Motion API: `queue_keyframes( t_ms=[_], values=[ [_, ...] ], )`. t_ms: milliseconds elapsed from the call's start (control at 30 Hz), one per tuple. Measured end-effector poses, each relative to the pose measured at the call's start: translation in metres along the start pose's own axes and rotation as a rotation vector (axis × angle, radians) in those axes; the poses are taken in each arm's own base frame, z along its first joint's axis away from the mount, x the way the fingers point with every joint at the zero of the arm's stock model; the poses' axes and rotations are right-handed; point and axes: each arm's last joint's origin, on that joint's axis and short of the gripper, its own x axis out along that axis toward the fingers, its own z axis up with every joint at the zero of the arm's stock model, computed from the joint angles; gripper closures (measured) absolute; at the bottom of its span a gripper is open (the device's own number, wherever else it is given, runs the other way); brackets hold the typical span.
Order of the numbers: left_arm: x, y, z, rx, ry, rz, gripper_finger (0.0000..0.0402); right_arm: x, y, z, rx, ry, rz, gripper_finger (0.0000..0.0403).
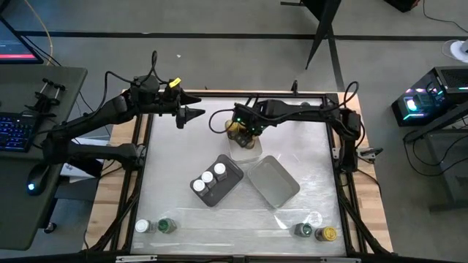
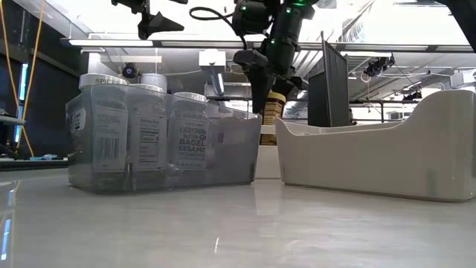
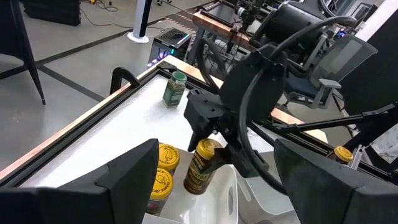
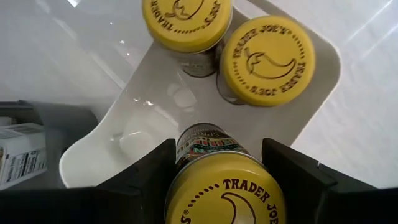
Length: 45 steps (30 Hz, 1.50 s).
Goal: Sort spices by type
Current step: Put the yellow seasoning bottle into the white bin
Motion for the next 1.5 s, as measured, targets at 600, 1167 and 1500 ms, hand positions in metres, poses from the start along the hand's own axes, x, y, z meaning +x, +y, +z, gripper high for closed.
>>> queue_keyframes(
  t_ms=[600,1167,1500],
  values=[
    [0.000,-0.002,0.005,0.101,-0.048,-0.034,0.0096,0.000,0.003,-0.002,-0.089,0.010,0.019,0.0189],
    [0.000,-0.001,0.005,0.151,-0.056,0.019,0.0096,0.000,0.005,0.000,-0.441,-0.013,0.052,0.0189],
    [0.000,0.000,0.006,0.151,-0.061,0.033,0.0096,0.025,0.007,0.004,-0.524,0.001,-0.001,0.0189]
  ],
)
